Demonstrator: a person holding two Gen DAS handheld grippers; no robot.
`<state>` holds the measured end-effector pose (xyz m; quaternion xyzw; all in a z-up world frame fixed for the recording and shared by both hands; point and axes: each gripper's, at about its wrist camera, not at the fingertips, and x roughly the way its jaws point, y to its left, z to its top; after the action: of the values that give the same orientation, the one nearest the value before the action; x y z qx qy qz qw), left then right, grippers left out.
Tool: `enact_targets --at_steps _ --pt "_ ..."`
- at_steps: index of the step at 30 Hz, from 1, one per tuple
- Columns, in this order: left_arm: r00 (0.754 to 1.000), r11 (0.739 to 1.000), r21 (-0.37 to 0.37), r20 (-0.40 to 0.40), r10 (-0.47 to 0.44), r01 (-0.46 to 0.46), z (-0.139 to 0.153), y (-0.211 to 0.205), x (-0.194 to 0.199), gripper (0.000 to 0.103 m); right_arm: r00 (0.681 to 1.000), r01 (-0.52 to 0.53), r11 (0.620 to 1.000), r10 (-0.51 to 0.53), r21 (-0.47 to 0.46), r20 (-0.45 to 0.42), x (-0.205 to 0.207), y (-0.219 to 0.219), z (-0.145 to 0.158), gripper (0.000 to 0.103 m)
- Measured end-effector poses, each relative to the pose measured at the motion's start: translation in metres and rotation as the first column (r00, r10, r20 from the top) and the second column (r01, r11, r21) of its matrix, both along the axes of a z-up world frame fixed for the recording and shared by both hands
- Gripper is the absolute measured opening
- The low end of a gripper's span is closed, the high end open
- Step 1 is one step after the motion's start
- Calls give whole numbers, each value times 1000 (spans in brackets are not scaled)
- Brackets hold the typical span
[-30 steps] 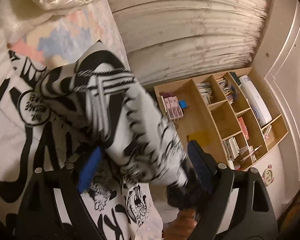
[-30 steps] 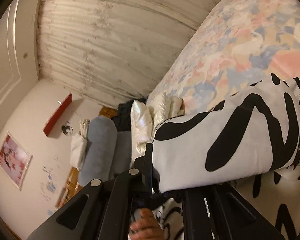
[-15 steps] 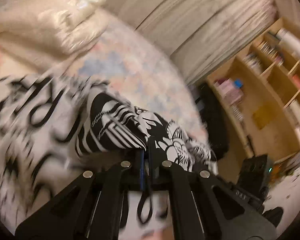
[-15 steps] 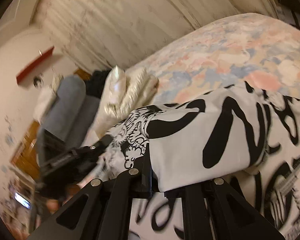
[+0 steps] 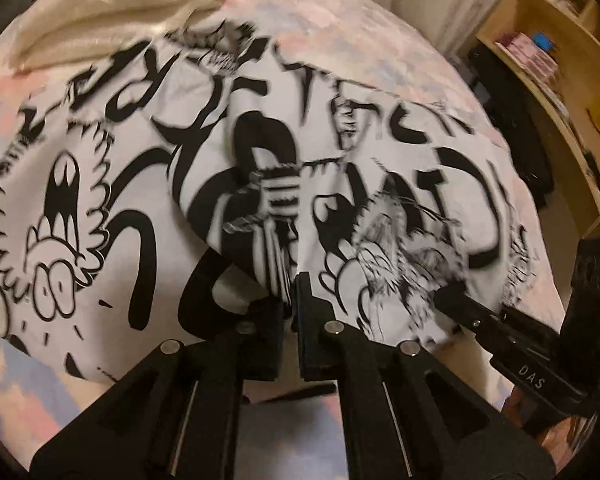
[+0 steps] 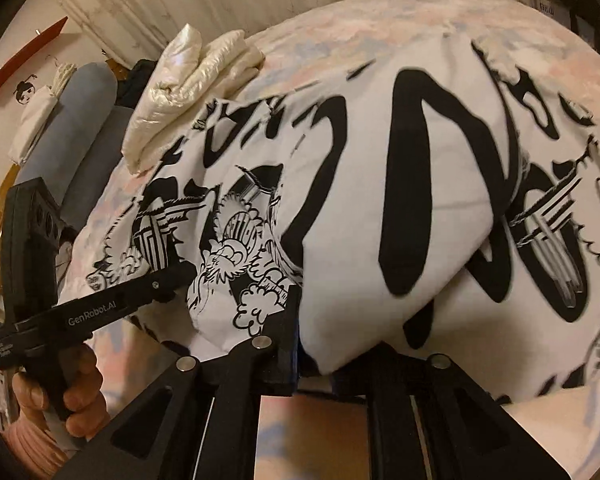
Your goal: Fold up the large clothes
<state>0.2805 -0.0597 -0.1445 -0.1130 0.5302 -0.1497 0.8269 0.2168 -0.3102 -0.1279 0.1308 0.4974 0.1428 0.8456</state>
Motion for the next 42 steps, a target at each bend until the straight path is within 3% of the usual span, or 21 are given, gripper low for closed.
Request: enact_targets --at_steps 1,3,6,8,10,14,18,23,27,29,33,36,39,42 --pt "1000 1000 1 10 -15 15 6 1 -6 5 1000 7 999 -6 -41 20 -6 -2 9 40" --pt "999 1000 3 21 -31 31 15 5 -16 10 995 41 992 -31 -115 93 -22 -11 31 55" --pt "998 1000 14 66 4 -5 41 18 -24 10 977 107 981 -74 -160 201 -46 -28 65 54" --pt "990 999 36 138 26 -31 59 25 -36 10 960 145 975 -97 -168 264 -58 -37 83 48" --pt "979 997 50 200 46 -57 76 26 -38 10 950 159 973 -104 -170 293 -60 -39 98 37" --pt "960 996 78 279 26 -50 103 14 -25 10 947 141 976 -83 -169 311 -33 -16 111 36" --pt "965 994 106 260 13 -42 87 -11 18 11 958 95 981 -45 -168 282 19 20 99 36" --pt "981 984 157 189 55 -86 37 -29 69 11 976 106 969 -59 -223 211 83 40 47 36" --pt "987 969 214 127 99 -125 -4 -23 91 10 977 150 943 -95 -296 192 104 23 13 32" --pt "987 976 169 111 118 -136 -16 -11 92 10 968 205 914 -138 -350 207 102 6 8 32" --pt "985 981 150 141 100 -121 -19 -4 86 10 969 214 929 -162 -302 188 92 -28 -2 26" --pt "985 981 148 133 107 -127 -17 -3 84 10 969 219 923 -167 -318 182 89 -31 1 26" --pt "986 982 143 127 106 -123 -2 -6 82 11 965 227 931 -176 -286 193 81 -27 22 27" --pt "978 988 103 187 95 -115 24 -11 80 11 957 213 951 -157 -224 246 85 -18 48 27"
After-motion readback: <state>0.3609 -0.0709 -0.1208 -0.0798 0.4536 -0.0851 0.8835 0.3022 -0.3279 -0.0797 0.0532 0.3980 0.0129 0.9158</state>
